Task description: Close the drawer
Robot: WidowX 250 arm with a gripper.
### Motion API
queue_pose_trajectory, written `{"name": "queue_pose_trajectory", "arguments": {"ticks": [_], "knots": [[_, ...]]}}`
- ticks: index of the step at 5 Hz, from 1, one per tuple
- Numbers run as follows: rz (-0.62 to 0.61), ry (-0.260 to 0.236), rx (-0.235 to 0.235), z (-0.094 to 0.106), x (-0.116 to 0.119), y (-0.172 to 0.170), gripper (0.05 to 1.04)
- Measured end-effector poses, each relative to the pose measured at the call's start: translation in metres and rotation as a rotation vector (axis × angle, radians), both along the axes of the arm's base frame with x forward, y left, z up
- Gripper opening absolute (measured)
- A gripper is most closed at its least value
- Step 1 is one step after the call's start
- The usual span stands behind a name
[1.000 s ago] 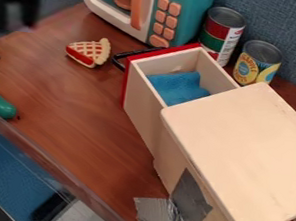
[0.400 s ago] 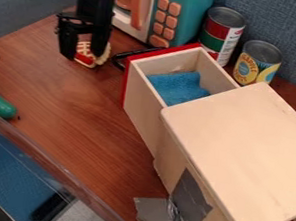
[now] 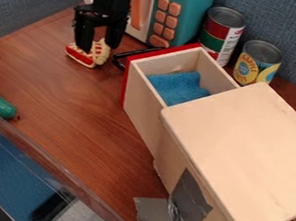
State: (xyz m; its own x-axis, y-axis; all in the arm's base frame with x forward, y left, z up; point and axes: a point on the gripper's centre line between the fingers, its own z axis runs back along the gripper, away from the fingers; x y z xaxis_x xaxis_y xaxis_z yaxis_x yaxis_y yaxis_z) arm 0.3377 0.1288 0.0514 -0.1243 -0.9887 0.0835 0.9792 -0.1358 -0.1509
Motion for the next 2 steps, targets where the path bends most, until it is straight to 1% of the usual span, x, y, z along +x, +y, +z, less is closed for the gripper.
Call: {"name": "queue_pose_trajectory", "arguments": {"ticks": [1, 2], "knots": [[-0.007, 0.0, 0.005, -0.0057, 0.0056, -0.0013, 1.0], [-0.005, 0.01, -0.031, -0.0151, 0.0059, -0.0076, 1.0]]}}
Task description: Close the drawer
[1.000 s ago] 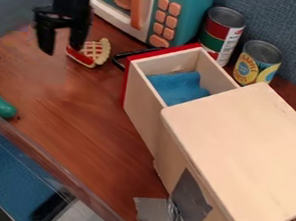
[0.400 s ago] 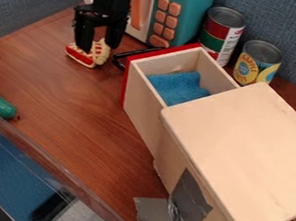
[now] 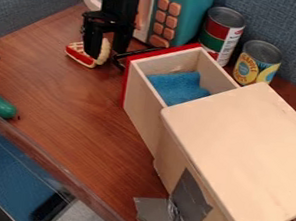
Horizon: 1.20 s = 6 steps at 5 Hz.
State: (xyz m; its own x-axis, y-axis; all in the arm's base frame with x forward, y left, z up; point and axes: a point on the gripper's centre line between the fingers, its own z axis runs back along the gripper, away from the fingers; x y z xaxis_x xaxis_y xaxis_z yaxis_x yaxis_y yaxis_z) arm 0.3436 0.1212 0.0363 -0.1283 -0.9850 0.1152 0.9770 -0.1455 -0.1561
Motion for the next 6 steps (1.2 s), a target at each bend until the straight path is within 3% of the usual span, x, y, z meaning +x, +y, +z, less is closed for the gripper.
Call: {"name": "queue_pose_trajectory", "arguments": {"ticks": [1, 2, 4, 5, 6], "knots": [[-0.021, 0.027, -0.018, -0.013, -0.007, -0.019, 1.0], [-0.035, 0.072, -0.073, -0.025, -0.025, -0.045, 1.001], [-0.193, 0.11, -0.135, -0.024, -0.067, -0.128, 1.001], [-0.196, 0.123, -0.143, -0.024, -0.075, -0.131, 1.001], [-0.17, 0.112, -0.106, -0.015, -0.076, -0.111, 1.001]]}}
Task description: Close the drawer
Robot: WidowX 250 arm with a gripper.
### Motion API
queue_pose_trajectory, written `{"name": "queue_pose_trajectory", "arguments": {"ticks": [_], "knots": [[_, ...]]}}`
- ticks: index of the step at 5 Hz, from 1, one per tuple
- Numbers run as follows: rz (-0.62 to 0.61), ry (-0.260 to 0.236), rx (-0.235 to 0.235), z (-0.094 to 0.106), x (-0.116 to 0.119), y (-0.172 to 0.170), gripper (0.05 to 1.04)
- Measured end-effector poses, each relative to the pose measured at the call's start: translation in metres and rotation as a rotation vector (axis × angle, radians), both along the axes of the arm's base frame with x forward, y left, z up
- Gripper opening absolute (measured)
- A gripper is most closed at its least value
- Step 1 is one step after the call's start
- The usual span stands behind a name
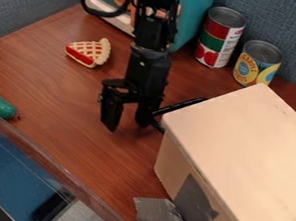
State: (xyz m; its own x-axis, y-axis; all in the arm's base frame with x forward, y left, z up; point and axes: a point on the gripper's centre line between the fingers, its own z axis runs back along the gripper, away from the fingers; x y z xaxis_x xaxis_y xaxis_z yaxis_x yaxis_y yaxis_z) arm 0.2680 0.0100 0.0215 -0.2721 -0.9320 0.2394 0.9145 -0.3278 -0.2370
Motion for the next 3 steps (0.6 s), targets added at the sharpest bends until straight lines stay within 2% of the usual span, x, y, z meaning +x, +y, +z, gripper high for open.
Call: {"name": "queue_pose_trajectory", "arguments": {"ticks": [1, 2, 3], "knots": [[0.25, -0.067, 0.195, 0.021, -0.002, 0.05, 1.001], [0.513, -0.117, 0.262, 0.055, -0.023, 0.098, 1.001], [0.778, -0.154, 0.226, 0.1, -0.056, 0.143, 1.001]]}}
